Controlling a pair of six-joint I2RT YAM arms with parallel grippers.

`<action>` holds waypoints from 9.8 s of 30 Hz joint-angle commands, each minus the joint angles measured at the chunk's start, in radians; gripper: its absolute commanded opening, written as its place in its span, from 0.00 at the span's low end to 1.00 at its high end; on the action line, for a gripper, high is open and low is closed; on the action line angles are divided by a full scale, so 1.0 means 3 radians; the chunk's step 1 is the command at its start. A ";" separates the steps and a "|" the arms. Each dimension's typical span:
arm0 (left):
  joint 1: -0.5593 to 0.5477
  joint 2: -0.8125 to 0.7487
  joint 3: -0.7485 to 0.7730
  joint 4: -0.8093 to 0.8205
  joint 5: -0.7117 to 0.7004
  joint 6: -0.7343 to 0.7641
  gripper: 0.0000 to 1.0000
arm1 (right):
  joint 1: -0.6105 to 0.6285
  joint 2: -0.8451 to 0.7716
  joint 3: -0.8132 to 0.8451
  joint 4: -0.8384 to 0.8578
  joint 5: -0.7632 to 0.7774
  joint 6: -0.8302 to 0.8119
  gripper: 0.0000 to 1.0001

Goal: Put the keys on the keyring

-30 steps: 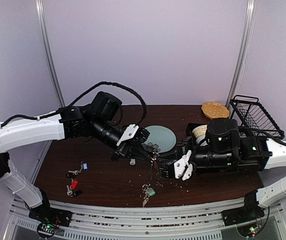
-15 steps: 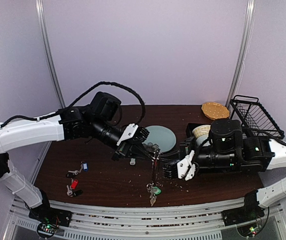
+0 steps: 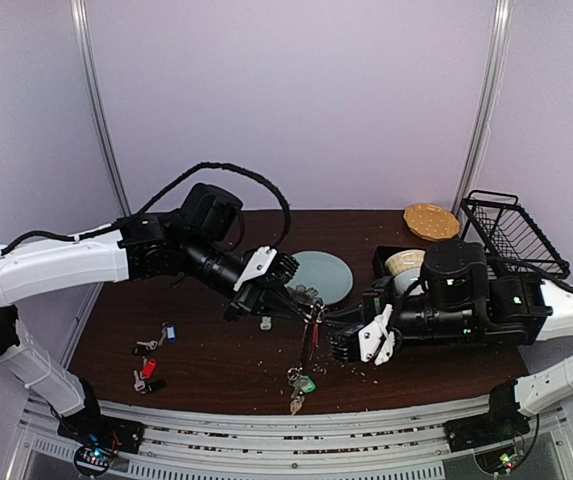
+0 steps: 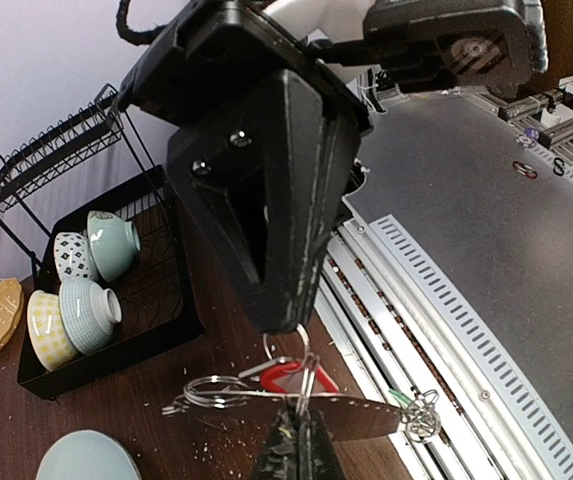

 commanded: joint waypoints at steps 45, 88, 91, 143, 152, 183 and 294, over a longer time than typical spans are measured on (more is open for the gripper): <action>-0.0649 -0.1044 -0.1261 0.1904 -0.2188 0.1277 0.00 | -0.0838 0.0642 0.1083 -0.1009 -0.1496 0.2419 0.00; -0.0156 -0.0815 -0.1119 0.2440 -0.0796 -0.1279 0.00 | -0.0838 -0.0003 0.1077 -0.1098 -0.0308 0.1416 0.00; -0.0129 -0.0825 -0.1124 0.2384 -0.0345 -0.1129 0.00 | -0.0840 0.0038 0.1221 -0.1218 -0.0370 0.1226 0.00; 0.0123 -0.0237 -0.0289 0.0522 0.0477 -0.0117 0.00 | 0.0292 0.0744 0.1478 -0.1471 0.0560 -0.0164 0.00; 0.0123 -0.0227 -0.0309 0.0566 0.0477 -0.0143 0.00 | 0.0306 0.0724 0.1487 -0.1450 0.0511 -0.0159 0.00; 0.0133 -0.0218 -0.0352 0.0688 0.0525 -0.0197 0.00 | 0.0308 0.0575 0.1411 -0.1533 0.0591 -0.0183 0.00; 0.0143 -0.0235 -0.0368 0.0744 0.0595 -0.0284 0.00 | 0.0348 0.0593 0.1135 -0.0821 0.0629 -0.0172 0.00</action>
